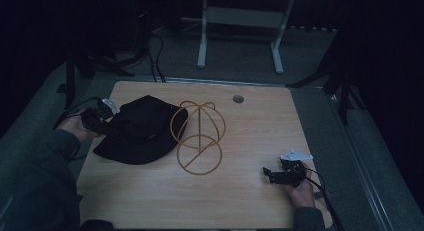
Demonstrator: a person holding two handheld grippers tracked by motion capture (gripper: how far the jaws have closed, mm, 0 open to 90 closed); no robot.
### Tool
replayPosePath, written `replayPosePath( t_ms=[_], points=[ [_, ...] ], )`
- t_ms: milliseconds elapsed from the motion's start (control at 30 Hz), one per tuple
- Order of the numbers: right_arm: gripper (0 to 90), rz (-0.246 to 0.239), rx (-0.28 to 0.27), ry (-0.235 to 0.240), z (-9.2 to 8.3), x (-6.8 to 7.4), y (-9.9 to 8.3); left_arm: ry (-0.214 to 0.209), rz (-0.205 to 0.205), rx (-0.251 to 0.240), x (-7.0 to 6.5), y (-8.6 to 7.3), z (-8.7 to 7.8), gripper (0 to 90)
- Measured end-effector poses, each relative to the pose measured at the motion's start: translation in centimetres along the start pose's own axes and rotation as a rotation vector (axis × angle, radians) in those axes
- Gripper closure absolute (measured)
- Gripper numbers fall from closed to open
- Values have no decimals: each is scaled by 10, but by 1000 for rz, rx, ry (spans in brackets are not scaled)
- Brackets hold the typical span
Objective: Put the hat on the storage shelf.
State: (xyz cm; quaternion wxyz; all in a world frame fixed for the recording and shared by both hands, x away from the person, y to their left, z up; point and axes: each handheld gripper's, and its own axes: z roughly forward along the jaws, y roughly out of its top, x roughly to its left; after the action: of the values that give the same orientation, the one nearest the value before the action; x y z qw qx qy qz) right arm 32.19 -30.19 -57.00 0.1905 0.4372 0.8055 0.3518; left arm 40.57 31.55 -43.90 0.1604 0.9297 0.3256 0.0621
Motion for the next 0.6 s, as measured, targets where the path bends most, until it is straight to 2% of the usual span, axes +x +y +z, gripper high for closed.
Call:
replayPosePath(
  t_ms=[600],
  points=[
    [136,0,0,0,0,0,0,-24,-39,-102,5,-11,-24,882]
  ],
)
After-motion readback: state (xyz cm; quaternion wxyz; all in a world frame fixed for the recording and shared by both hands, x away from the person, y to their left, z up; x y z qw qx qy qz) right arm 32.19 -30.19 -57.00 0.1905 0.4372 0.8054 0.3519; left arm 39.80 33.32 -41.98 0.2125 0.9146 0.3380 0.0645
